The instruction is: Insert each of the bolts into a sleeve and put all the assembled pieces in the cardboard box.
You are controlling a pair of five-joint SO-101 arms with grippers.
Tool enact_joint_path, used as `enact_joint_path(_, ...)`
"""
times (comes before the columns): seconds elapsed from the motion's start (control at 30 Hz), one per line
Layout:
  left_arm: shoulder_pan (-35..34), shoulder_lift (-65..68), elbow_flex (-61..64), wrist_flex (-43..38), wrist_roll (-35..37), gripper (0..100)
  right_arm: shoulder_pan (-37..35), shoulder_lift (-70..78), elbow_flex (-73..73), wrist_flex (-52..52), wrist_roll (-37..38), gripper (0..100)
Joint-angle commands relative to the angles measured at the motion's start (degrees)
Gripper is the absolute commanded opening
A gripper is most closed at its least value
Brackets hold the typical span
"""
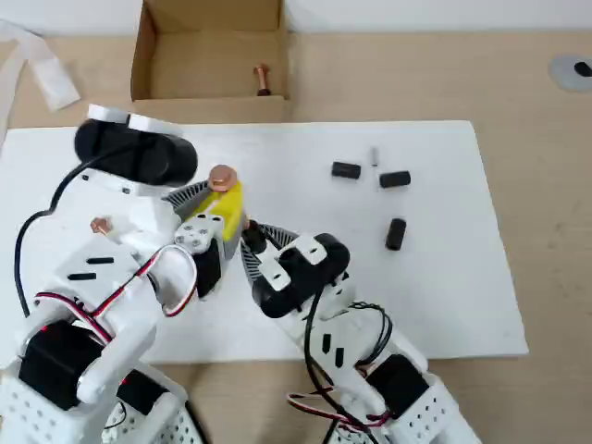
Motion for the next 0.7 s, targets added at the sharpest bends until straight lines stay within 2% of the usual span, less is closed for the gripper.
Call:
enact_joint_path(0.0,-1.1,-0.3,-1.9,-1.5,0.4,1,0.9,-8.2,-0.3,-1.7,-0.4,0.9)
enact_joint_path(0.67,-0.8,-0.6,2.9,-2.4,2.8,1,0.9,-8.2,-0.1,-1.7,-0.4,0.9)
